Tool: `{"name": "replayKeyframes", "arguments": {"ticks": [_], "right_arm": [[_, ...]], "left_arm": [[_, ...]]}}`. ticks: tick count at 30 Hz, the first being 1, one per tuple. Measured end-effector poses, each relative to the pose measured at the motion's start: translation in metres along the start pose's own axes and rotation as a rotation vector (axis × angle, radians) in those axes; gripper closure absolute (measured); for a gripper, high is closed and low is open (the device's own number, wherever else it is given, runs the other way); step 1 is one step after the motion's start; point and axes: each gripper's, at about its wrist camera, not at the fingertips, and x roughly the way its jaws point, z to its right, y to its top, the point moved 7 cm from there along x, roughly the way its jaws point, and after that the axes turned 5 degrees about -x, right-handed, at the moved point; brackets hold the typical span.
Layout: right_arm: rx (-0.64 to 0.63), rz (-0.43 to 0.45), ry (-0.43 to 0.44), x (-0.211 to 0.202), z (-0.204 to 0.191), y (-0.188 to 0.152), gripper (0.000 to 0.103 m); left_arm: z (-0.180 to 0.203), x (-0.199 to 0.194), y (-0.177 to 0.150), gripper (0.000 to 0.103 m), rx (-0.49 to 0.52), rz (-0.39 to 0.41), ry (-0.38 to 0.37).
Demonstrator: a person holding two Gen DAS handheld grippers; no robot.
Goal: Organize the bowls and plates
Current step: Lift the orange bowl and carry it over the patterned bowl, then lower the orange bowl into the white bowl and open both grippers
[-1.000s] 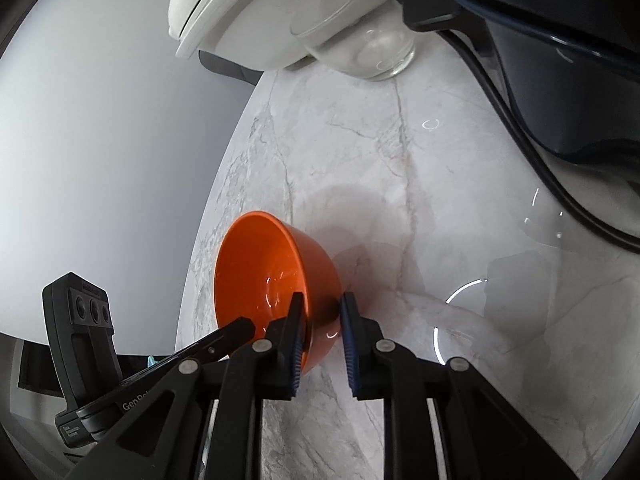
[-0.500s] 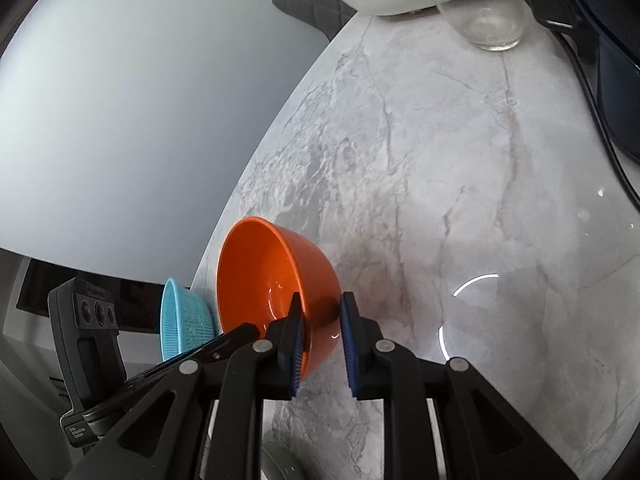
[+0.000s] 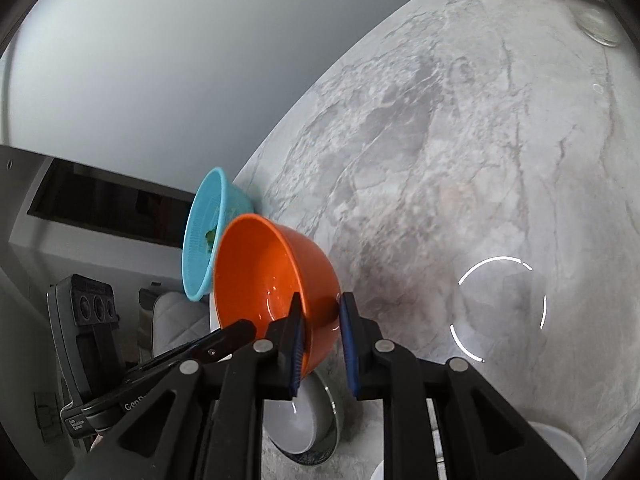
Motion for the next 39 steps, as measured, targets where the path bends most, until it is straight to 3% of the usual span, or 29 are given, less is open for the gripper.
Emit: {"name": "replayKeyframes", "arguments": {"ticks": [9, 18, 31, 39], "right_arm": [[-0.123, -0.154, 0.032, 0.036, -0.049, -0.047, 0.084], [-0.177, -0.245, 0.016, 0.051, -0.062, -0.083, 0.084], [-0.171, -0.288, -0.05, 0.063, -0.044, -0.096, 0.084], [-0.19, -0.292, -0.067, 0.066, -0.043, -0.095, 0.085]], "left_arm": [[-0.066, -0.04, -0.072, 0.092, -0.142, 0.024, 0.012], [-0.092, -0.047, -0.116, 0.092, -0.21, 0.017, 0.005], [-0.089, -0.01, -0.115, 0.092, -0.198, -0.024, 0.039], [-0.087, -0.007, -0.115, 0.09, -0.187, -0.027, 0.069]]}}
